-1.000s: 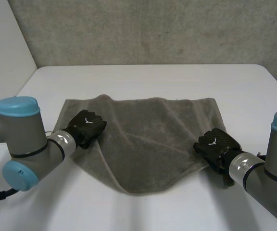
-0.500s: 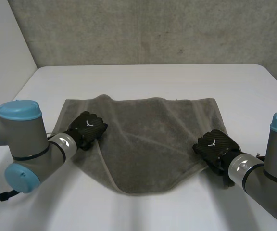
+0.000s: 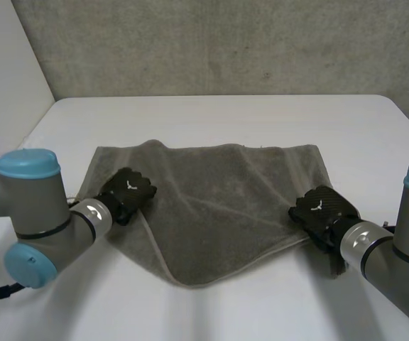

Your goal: Fold the towel.

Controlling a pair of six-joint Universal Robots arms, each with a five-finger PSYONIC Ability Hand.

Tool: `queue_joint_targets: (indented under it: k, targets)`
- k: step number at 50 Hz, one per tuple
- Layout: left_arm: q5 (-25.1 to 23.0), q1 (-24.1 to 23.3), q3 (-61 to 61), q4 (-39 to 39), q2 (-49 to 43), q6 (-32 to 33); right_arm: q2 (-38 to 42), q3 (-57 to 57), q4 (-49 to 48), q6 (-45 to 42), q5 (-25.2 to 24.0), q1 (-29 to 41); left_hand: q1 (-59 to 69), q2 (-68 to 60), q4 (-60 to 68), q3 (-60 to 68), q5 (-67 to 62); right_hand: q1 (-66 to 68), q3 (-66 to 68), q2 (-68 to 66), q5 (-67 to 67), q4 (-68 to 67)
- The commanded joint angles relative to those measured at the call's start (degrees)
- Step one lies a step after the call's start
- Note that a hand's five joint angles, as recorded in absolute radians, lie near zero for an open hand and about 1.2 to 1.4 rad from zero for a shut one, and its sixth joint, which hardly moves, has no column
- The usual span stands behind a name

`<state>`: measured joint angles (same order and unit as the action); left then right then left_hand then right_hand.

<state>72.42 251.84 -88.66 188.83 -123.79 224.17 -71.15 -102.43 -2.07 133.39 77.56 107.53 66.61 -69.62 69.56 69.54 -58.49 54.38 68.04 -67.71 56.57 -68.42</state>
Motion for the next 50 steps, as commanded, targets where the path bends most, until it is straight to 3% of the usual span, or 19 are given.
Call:
queue_joint_targets:
  k: [1, 4, 6, 10, 12, 15, 17, 23, 26, 29, 31, 37, 39, 43, 44, 49, 50]
  targets:
    - [0.1, 0.1, -3.4, -0.1, 11.6, -0.8, -7.2, 2.5, 4.1, 0.5, 0.3, -0.2, 13.4, -10.4, 10.4, 10.5, -11.5, 25.6, 12.0, -12.3, 13.4, -11.6]
    - [0.3, 0.0, -5.2, -0.2, 18.6, -1.4, -12.9, 5.3, 9.7, 0.9, 0.3, -0.1, 13.4, -10.4, 10.4, 10.5, -11.5, 25.6, 12.0, -12.3, 13.4, -11.6]
    - [2.2, 0.3, -6.3, -0.3, 27.1, -3.3, -15.2, 7.4, 12.9, 0.8, 0.3, -0.3, 13.4, -10.4, 10.4, 10.5, -11.5, 25.6, 12.0, -12.3, 13.4, -11.6]
    - [5.0, 1.2, -7.0, -1.0, 35.5, -7.0, -20.5, 14.1, 23.7, 0.3, 0.0, -2.1, 13.4, -10.4, 10.4, 10.5, -11.5, 25.6, 12.0, -12.3, 13.4, -11.6]
    - [6.2, 2.1, -7.1, -4.4, 41.7, -10.4, -21.9, 16.6, 27.9, -0.1, -0.6, -3.1, 13.4, -10.4, 10.4, 10.5, -11.5, 25.6, 12.0, -12.3, 13.4, -11.6]
    - [6.2, 2.4, -7.1, -7.5, 44.0, -11.4, -22.7, 21.3, 34.6, -0.8, -1.1, -3.9, 13.4, -10.4, 10.4, 10.5, -11.5, 25.6, 12.0, -12.3, 13.4, -11.6]
    - [6.2, 2.7, -7.1, -14.1, 46.5, -11.7, -22.7, 23.0, 37.3, -1.9, -1.4, -3.9, 13.4, -10.4, 10.4, 10.5, -11.5, 25.6, 12.0, -12.3, 13.4, -11.6]
    - [6.3, 3.2, -9.1, -22.5, 45.8, -11.4, -19.8, 24.2, 43.6, -8.4, -2.7, -3.8, 13.4, -10.4, 10.4, 10.5, -11.5, 25.6, 12.0, -12.3, 13.4, -11.6]
    - [6.2, 3.8, -10.3, -22.6, 44.7, -11.3, -14.0, 24.4, 43.6, -9.2, -3.6, -3.8, 13.4, -10.4, 10.4, 10.5, -11.5, 25.6, 12.0, -12.3, 13.4, -11.6]
    - [6.2, 5.2, -11.9, -21.5, 39.2, -11.0, -8.4, 24.8, 43.0, -10.4, -2.9, -3.0, 13.4, -10.4, 10.4, 10.5, -11.5, 25.6, 12.0, -12.3, 13.4, -11.6]
    - [6.6, 5.1, -11.1, -17.8, 30.3, -10.2, -5.8, 25.2, 42.7, -11.5, -2.4, -2.9, 13.4, -10.4, 10.4, 10.5, -11.5, 25.6, 12.0, -12.3, 13.4, -11.6]
    - [7.5, 4.5, -3.3, -11.6, 19.1, -9.6, 4.9, 31.7, 35.5, -12.9, 3.6, 0.2, 13.4, -10.4, 10.4, 10.5, -11.5, 25.6, 12.0, -12.3, 13.4, -11.6]
    - [8.4, 4.2, 6.3, -8.5, 13.3, -10.3, 6.9, 35.1, 31.9, -12.8, 5.9, 1.5, 13.4, -10.4, 10.4, 10.5, -11.5, 25.6, 12.0, -12.3, 13.4, -11.6]
    - [9.8, 3.0, 19.0, -5.8, 9.4, -12.1, 10.4, 47.0, 16.7, -12.5, 11.8, 4.6, 13.4, -10.4, 10.4, 10.5, -11.5, 25.6, 12.0, -12.3, 13.4, -11.6]
    - [10.0, 2.0, 25.8, -4.2, 8.1, -14.2, 10.4, 47.1, 16.7, -12.5, 11.8, 4.6, 13.4, -10.4, 10.4, 10.5, -11.5, 25.6, 12.0, -12.3, 13.4, -11.6]
    - [11.0, 1.4, 43.8, 1.9, 6.6, -23.1, 7.4, 53.3, -9.7, -6.7, 12.7, 5.2, 13.4, -10.4, 10.4, 10.5, -11.5, 25.6, 12.0, -12.3, 13.4, -11.6]
    - [12.2, 1.5, 48.1, 4.1, 6.6, -25.8, 7.3, 53.3, -9.8, -6.7, 12.7, 5.2, 13.4, -10.4, 10.4, 10.5, -11.5, 25.6, 12.0, -12.3, 13.4, -11.6]
